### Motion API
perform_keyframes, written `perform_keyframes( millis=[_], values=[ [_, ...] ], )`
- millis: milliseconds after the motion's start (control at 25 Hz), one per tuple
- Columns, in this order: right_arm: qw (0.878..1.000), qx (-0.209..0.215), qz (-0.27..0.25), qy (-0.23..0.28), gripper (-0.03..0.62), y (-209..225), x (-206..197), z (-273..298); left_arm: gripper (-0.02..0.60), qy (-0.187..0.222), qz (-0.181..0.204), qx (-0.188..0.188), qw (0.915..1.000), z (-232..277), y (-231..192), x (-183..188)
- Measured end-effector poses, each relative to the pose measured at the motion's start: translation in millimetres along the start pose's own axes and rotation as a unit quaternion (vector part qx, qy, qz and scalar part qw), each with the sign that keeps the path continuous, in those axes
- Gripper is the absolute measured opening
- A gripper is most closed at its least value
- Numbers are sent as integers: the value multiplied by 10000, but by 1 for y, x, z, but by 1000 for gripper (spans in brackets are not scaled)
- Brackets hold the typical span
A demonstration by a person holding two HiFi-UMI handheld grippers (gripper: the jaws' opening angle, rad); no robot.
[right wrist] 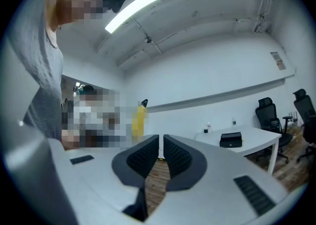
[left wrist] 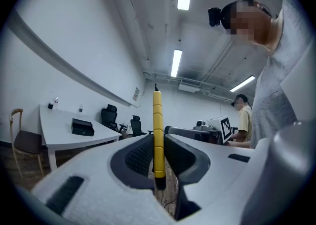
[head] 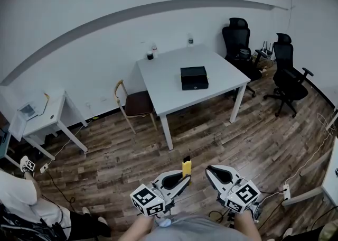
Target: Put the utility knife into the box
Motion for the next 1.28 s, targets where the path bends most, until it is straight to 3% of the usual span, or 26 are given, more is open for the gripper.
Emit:
perform_keyframes(
  millis=[1280],
  values=[
    [9998,-12,208,-55,46,27,-3,-17,75,-112,-63,127,9998,20,-1,-10]
  ],
)
Point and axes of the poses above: the fingertips, and each gripper's own axes: z forward along the fingers, y to its right, x out of its top, the point moved 2 cm from there along -z, backward along the fingers, and after that the axes turned 6 degrees about x, right-handed, at the moved point
